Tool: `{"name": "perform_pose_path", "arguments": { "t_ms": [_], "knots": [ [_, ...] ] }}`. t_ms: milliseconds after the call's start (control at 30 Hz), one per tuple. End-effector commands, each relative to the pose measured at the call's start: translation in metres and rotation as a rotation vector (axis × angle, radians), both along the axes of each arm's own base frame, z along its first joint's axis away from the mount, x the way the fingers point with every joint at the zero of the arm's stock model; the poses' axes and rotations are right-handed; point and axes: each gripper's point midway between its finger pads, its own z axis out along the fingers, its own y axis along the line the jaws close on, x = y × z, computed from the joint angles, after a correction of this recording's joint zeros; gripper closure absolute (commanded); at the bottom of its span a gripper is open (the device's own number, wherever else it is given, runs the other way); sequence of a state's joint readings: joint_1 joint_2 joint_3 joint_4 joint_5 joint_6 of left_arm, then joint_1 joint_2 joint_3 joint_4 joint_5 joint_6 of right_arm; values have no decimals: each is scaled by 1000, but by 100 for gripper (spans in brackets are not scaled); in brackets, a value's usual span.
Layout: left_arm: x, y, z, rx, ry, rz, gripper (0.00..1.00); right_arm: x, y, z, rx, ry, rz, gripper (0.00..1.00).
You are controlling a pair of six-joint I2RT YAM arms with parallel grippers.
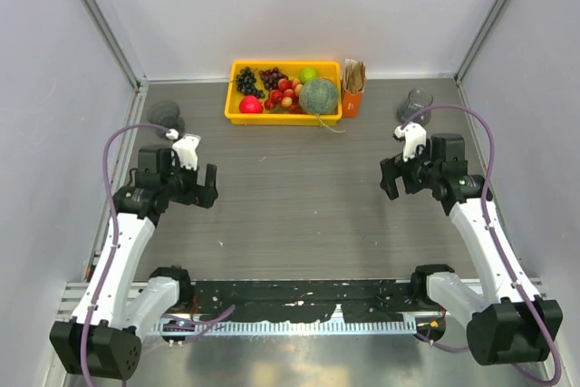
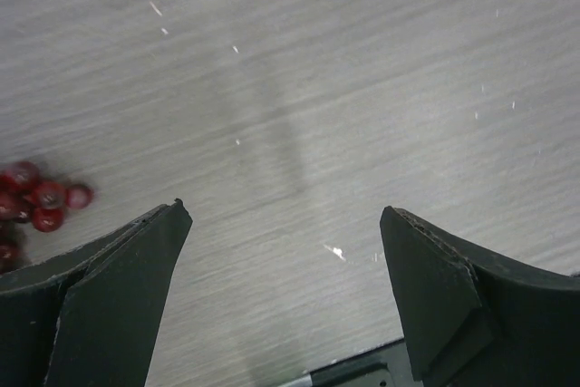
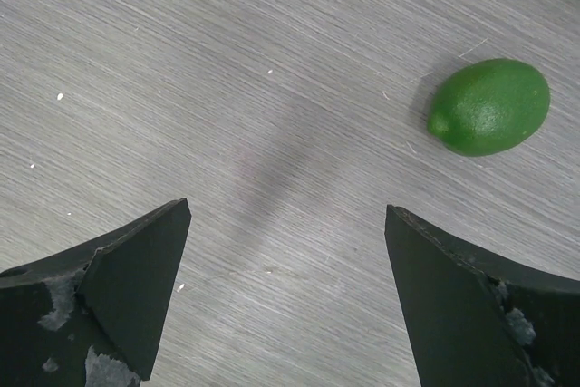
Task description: Place the coffee filter in the dripper
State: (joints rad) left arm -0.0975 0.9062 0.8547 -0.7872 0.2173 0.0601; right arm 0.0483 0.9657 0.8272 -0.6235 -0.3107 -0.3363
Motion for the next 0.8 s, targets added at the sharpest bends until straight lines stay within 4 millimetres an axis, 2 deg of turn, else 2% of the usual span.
{"name": "perform_pose_path", "arguments": {
  "t_ms": [0, 133, 200, 233, 400, 433, 467, 500, 533, 700, 767],
  "knots": [
    [33, 2, 68, -46, -272, 75, 0, 19, -2, 44, -10, -94, 13, 5],
    [39, 0, 101, -32, -389, 25, 1, 46, -19, 74, -29, -122, -20, 5],
    [39, -7, 106, -31, -378, -39, 1, 65, -32, 87, -31, -136, -59, 5],
    [39, -10, 111, -36, -366, -52, 1, 69, -37, 86, -29, -121, -53, 5],
    [45, -16, 109, -56, -316, -78, 1, 120, -70, 93, -8, -98, -95, 5],
    [45, -19, 109, -64, -325, -88, 1, 130, -79, 104, -17, -124, -106, 5],
    [46, -20, 108, -70, -329, -95, 1, 142, -84, 92, -17, -92, -110, 4],
    [47, -22, 108, -76, -337, -102, 1, 150, -89, 99, -23, -108, -119, 4],
    [48, -23, 107, -81, -338, -107, 1, 160, -94, 86, -21, -78, -123, 5],
    [52, -28, 104, -107, -321, -109, 1, 206, -112, 65, -52, -47, -148, 4],
    [54, -28, 102, -111, -308, -103, 1, 222, -121, 45, -58, -6, -174, 2]
  ]
}}
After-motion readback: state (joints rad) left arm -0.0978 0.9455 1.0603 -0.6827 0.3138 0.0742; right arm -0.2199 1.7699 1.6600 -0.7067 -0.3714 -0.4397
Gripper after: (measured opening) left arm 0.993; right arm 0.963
